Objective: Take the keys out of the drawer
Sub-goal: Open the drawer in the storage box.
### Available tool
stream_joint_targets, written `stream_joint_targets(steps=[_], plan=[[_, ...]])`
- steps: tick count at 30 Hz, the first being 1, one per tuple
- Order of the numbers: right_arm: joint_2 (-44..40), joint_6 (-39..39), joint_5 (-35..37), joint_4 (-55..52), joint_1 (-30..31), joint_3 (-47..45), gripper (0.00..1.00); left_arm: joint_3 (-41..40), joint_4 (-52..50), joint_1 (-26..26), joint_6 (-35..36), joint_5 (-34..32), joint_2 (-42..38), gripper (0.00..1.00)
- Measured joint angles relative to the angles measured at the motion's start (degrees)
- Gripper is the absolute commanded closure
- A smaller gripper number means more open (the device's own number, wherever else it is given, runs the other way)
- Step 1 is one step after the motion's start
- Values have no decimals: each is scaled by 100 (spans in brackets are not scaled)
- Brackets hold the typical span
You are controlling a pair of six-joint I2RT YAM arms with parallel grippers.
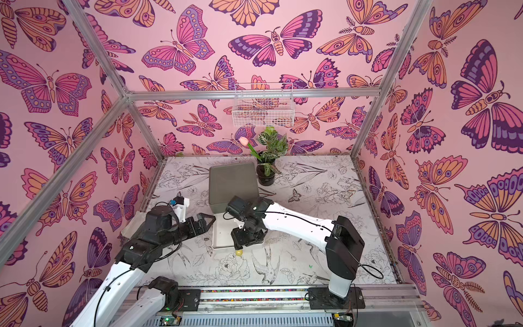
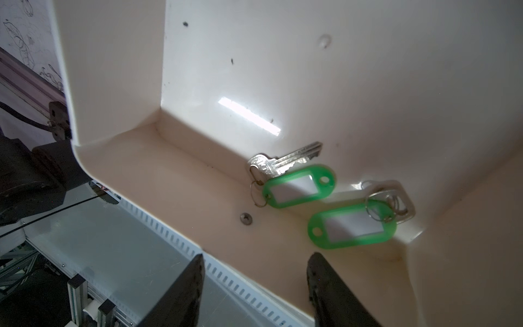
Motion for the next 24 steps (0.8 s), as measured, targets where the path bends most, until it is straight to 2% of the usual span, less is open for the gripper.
stream_joint_targets(steps=[8, 16, 24], plan=[[-302, -35, 120, -61, 0, -144, 38, -973, -15, 0, -402, 787, -197, 2], [-938, -15, 503, -164, -90, -332, 38, -1075, 332, -83, -660, 1364, 227, 3], [-1563, 85, 772, -173, -470, -621, 38, -1128, 739, -529, -973, 1438, 535, 4]])
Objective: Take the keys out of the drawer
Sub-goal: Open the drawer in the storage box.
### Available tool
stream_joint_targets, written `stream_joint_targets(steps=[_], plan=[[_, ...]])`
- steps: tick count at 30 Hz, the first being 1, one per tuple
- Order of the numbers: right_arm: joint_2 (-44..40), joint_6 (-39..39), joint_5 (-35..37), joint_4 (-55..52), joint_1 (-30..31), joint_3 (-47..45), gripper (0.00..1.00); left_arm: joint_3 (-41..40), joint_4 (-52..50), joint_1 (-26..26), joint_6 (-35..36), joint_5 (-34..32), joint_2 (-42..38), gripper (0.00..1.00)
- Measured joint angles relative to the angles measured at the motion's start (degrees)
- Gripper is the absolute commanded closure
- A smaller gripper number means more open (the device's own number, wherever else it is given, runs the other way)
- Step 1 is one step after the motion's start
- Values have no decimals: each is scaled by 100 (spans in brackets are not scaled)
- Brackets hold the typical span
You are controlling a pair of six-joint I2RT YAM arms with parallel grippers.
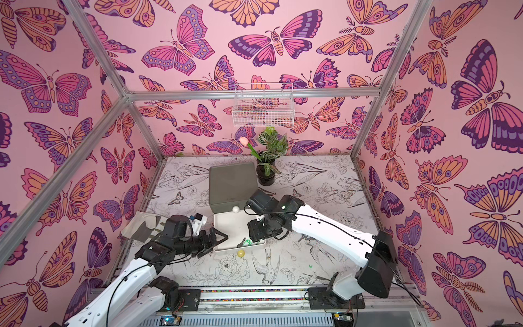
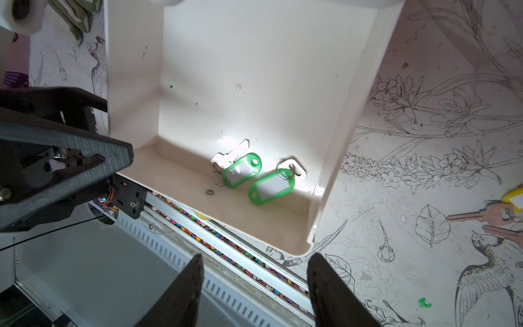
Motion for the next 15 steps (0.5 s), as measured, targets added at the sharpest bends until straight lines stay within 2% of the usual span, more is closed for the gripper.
stream_joint_targets(steps=[8, 15], plan=[[-42, 7, 42, -7, -55, -155, 38, 2, 280, -634, -234, -348, 428, 4], [-39, 4, -92, 68, -85, -232, 38, 37, 586, -765, -350, -520, 721, 3]])
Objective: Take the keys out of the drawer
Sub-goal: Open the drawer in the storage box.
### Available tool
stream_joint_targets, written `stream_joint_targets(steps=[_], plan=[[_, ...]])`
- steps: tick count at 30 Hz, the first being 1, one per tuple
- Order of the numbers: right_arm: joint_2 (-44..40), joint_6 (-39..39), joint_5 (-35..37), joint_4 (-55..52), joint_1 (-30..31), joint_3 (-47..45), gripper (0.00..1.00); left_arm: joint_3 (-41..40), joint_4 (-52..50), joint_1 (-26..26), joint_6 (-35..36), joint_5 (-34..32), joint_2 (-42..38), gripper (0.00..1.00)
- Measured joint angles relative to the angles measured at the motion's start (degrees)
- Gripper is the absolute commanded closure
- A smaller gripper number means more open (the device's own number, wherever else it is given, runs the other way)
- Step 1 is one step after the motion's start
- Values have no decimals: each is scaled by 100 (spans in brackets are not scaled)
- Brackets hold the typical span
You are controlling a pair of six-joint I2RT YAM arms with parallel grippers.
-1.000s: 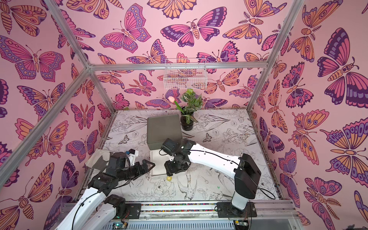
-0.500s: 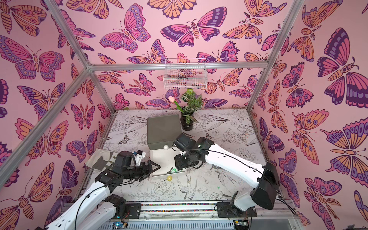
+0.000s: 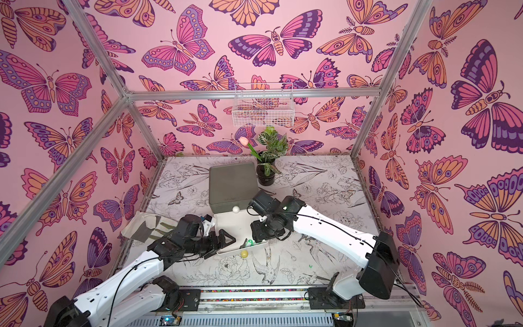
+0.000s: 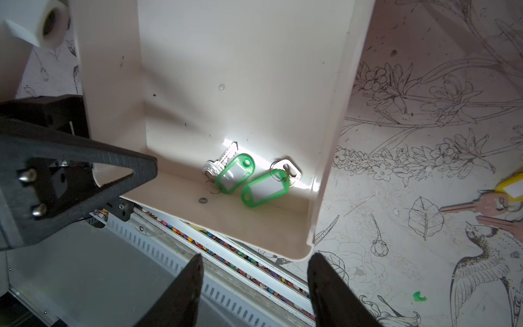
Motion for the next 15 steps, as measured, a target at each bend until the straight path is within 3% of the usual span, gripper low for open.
stream_joint_targets(steps=[8, 15], plan=[[350, -7, -166, 107, 9, 203, 37, 33, -20, 149, 31, -28, -256, 1], [669, -4, -170, 184, 52, 706, 37, 28, -439, 813, 251, 87, -1115, 1]])
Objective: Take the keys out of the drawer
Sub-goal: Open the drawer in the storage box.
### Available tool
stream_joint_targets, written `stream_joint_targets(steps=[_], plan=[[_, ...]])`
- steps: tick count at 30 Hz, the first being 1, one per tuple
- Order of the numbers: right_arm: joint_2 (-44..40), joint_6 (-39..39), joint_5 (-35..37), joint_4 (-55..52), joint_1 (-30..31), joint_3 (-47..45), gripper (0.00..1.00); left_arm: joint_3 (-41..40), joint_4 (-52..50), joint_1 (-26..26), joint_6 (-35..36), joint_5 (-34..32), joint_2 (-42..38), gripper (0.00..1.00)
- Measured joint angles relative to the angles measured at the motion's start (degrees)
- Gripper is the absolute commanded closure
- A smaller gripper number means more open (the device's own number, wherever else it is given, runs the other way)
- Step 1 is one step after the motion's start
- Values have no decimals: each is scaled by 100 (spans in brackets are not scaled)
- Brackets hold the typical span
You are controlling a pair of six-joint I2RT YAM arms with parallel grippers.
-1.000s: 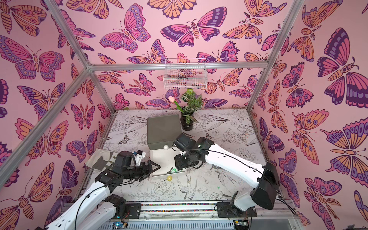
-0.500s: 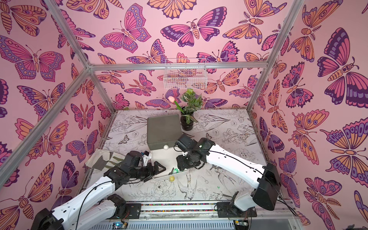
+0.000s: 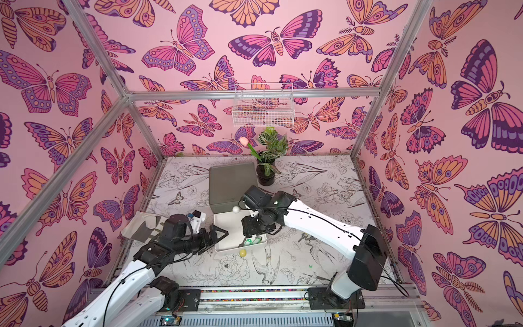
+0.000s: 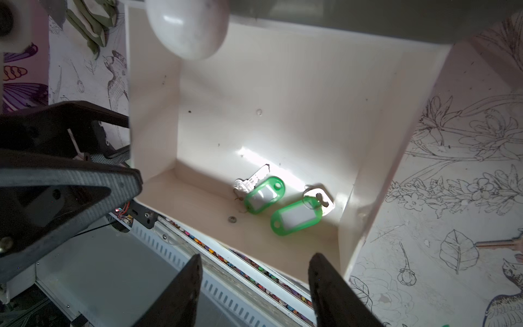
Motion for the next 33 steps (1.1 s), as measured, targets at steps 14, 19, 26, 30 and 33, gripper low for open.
stream_joint_targets(steps=[14, 19, 26, 30, 33], plan=[[1012, -24, -212, -11, 350, 560, 37, 98, -997, 299, 264, -225, -831, 0], [1410, -46, -151, -140, 518, 1040, 34, 205, -1080, 358, 267, -380, -837, 1], [1910, -13, 15, -533, 850, 1307, 31, 208, -1071, 385, 334, -398, -540, 2], [1932, 66, 157, -542, 911, 1303, 32, 9, -905, 385, 186, -380, -789, 3], [1934, 131, 205, -542, 916, 1276, 32, -219, -793, 385, -11, -376, -975, 3]])
